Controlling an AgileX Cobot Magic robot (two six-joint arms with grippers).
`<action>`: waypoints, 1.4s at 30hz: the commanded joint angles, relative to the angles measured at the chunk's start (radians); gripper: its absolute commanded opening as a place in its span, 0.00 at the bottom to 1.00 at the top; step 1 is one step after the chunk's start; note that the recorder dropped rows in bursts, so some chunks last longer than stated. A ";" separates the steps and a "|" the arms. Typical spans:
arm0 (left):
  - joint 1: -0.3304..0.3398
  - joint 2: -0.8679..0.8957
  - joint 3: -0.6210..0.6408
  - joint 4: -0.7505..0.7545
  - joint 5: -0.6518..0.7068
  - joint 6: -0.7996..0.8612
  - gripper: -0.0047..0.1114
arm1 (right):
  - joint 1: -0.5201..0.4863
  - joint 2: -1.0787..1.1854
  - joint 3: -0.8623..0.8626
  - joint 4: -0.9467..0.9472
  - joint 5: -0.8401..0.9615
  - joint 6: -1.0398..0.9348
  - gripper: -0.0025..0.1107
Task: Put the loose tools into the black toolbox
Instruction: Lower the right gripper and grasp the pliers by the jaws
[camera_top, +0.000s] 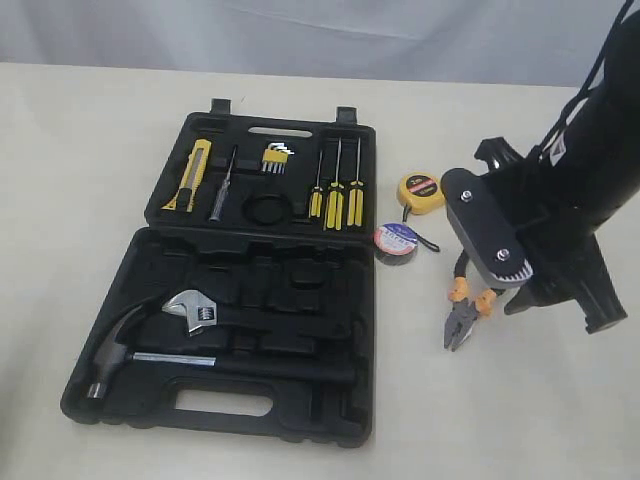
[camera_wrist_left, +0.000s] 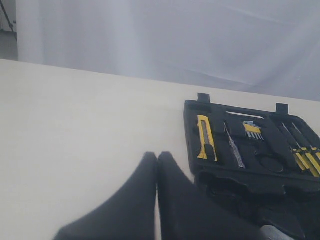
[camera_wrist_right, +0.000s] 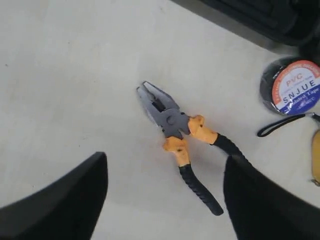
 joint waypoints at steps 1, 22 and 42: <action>-0.006 0.004 -0.005 -0.008 0.003 0.000 0.04 | -0.004 0.000 0.004 0.003 -0.008 -0.012 0.59; -0.006 0.004 -0.005 -0.008 0.003 0.000 0.04 | -0.004 0.011 0.004 0.372 -0.028 0.016 0.59; -0.006 0.004 -0.005 -0.008 0.003 0.000 0.04 | 0.067 0.210 0.004 -0.206 -0.122 -0.088 0.59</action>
